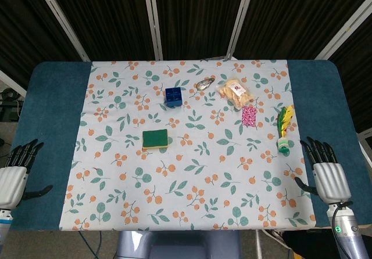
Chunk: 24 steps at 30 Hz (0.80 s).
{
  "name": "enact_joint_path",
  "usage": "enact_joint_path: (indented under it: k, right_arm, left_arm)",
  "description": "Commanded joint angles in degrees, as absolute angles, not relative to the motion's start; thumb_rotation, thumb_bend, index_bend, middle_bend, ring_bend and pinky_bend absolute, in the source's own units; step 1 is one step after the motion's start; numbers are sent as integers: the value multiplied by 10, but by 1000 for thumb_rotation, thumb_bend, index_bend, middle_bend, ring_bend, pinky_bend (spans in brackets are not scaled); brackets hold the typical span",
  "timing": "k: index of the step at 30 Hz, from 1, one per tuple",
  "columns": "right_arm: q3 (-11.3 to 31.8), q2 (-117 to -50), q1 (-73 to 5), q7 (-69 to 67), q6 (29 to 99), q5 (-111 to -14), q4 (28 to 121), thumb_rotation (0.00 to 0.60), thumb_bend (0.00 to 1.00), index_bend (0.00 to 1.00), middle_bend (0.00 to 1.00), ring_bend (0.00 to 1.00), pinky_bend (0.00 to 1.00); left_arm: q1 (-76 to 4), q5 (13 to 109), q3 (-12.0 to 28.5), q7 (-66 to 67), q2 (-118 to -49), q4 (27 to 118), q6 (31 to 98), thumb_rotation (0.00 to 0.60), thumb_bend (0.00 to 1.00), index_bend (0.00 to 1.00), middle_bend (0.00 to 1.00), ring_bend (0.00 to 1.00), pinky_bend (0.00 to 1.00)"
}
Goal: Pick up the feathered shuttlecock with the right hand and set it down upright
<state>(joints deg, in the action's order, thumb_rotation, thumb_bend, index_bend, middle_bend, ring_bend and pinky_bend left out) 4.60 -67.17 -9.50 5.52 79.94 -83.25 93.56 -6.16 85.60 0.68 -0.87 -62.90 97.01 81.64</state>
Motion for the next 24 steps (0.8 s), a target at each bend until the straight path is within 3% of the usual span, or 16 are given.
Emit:
enact_joint_path:
  k: [1,9,15,20,24]
  right_arm:
    - [46,-672,-95,56,800,-833,936,600,140,70,0,0,0]
    - [52,-674,-101,58,795,-828,939,600,139,88,0,0,0]
    - [71,-683,-121,76,782,-818,929,600,141,209,0,0,0]
    - [106,-701,-161,102,739,-778,903,600,142,332,64,0,0]
    - [147,-727,-209,127,676,-699,879,600,142,356,77,0,0]
  left_arm:
    - [-62,856,7,-9,-629,970,816,600,78,0,0,0,0]
    - [-61,860,6,-10,-629,971,818,600,78,0,0,0,0]
    - [-62,860,6,-16,-628,970,817,600,79,0,0,0,0]
    - [-63,861,6,-19,-627,969,816,600,78,0,0,0,0]
    - [-63,860,7,-20,-627,970,816,600,79,0,0,0,0]
